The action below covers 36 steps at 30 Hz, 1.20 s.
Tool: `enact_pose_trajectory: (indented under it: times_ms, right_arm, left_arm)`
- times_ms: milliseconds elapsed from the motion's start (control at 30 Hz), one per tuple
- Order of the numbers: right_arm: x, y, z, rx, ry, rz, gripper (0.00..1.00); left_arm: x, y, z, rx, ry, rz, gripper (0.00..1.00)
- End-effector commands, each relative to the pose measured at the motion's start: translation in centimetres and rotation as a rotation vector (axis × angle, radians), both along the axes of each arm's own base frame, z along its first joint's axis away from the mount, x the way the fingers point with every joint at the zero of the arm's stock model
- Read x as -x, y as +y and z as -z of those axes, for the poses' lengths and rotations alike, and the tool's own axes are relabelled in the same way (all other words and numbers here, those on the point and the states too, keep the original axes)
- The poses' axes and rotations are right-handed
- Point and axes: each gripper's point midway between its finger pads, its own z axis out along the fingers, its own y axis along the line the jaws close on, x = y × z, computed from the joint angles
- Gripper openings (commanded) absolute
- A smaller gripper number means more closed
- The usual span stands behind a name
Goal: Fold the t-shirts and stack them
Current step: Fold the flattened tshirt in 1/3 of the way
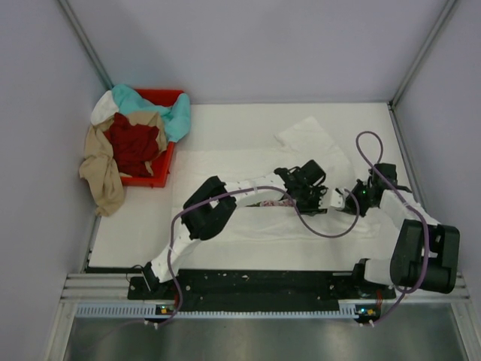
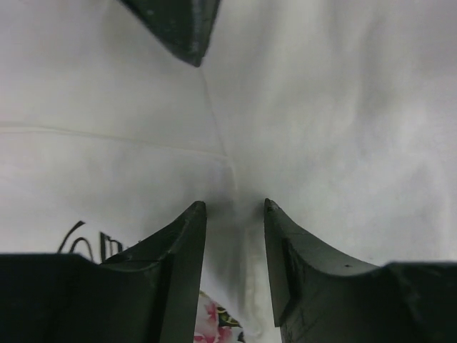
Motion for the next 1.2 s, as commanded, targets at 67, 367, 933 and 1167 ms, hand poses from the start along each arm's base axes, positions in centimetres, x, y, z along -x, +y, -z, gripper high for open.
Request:
enact_pose_trajectory:
  times_ms: [67, 367, 933, 1167]
  right_arm:
    - [0.5, -1.1, 1.8, 0.026, 0.030, 0.015, 0.00]
    - [0.9, -1.3, 3.1, 0.023, 0.060, 0.028, 0.00]
    - [1.1, -1.4, 3.2, 0.034, 0.055, 0.022, 0.00]
    - [1.2, -1.4, 3.3, 0.037, 0.060, 0.021, 0.00]
  left_arm:
    - [-3.5, -1.4, -1.8, 0.063, -0.123, -0.080, 0.39]
    - [-0.7, -2.2, -2.3, 0.097, 0.010, 0.008, 0.43]
    - [-2.1, -2.7, -0.2, 0.039, 0.028, -0.109, 0.33]
    - [-1.7, -3.3, -1.6, 0.062, 0.058, -0.099, 0.17]
